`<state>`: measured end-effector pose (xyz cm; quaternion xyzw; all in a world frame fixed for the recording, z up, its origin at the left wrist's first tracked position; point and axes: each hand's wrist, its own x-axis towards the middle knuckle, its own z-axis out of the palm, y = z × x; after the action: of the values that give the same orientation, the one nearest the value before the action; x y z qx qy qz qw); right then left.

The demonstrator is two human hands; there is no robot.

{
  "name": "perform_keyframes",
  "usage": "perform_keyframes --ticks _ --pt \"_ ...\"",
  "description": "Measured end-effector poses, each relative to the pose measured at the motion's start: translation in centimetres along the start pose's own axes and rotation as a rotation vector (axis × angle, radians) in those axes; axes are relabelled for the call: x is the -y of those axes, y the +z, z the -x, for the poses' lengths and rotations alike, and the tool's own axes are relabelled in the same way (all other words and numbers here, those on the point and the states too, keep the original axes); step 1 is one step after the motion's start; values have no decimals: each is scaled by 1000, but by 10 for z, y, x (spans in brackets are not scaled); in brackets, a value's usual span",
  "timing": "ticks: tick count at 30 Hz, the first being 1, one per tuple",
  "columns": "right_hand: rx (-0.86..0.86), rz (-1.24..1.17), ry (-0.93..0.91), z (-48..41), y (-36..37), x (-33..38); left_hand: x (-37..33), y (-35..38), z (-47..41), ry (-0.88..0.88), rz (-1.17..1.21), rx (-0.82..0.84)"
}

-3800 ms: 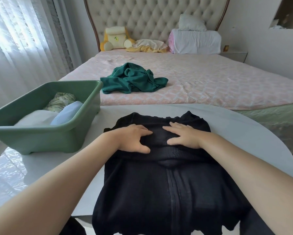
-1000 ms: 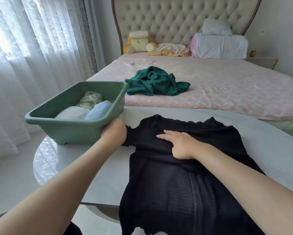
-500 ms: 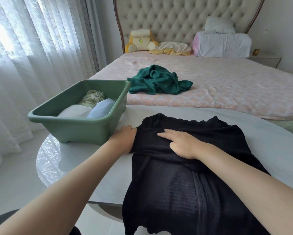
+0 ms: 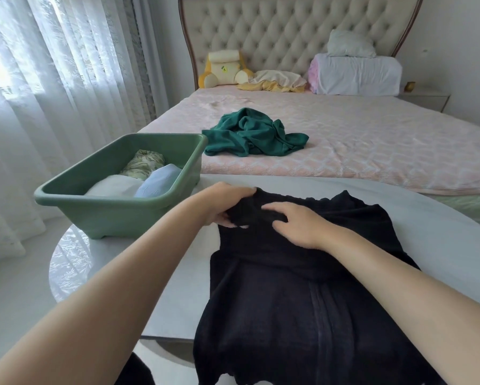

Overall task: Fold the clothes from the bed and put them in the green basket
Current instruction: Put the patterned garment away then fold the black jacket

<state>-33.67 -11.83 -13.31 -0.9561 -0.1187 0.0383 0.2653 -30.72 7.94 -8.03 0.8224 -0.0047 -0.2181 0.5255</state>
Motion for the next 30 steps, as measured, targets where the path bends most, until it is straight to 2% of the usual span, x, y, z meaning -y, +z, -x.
perform_keyframes --ticks 1,3,6,10,11,12,15,19,22,25,30 --pt "-56 -49 21 0 -3 0 -1 3 -2 -18 118 108" --pt "-148 -178 94 1 -8 2 0 10 -7 4 127 211" --pt "-199 -369 224 3 -9 3 5 22 -10 100 -63 163" --pt "-224 -193 333 1 2 -2 30 30 -28 383 -536 -99" --pt "-232 -148 339 0 4 -3 37 31 -31 462 -689 -114" --pt "-242 -122 343 -1 6 -4 43 32 -32 514 -834 -82" --pt "-262 -166 360 -6 7 -8 53 37 -27 492 -1127 36" --pt "-332 -356 277 -9 8 -11 55 34 -24 667 -1145 -70" --pt "-443 -371 163 -9 10 -9 51 28 -24 746 -1160 -87" --pt "-453 -223 119 -8 13 -11 52 22 -21 732 -1110 -93" --pt "-379 -151 23 -9 19 -9 49 15 -12 560 -1295 -109"
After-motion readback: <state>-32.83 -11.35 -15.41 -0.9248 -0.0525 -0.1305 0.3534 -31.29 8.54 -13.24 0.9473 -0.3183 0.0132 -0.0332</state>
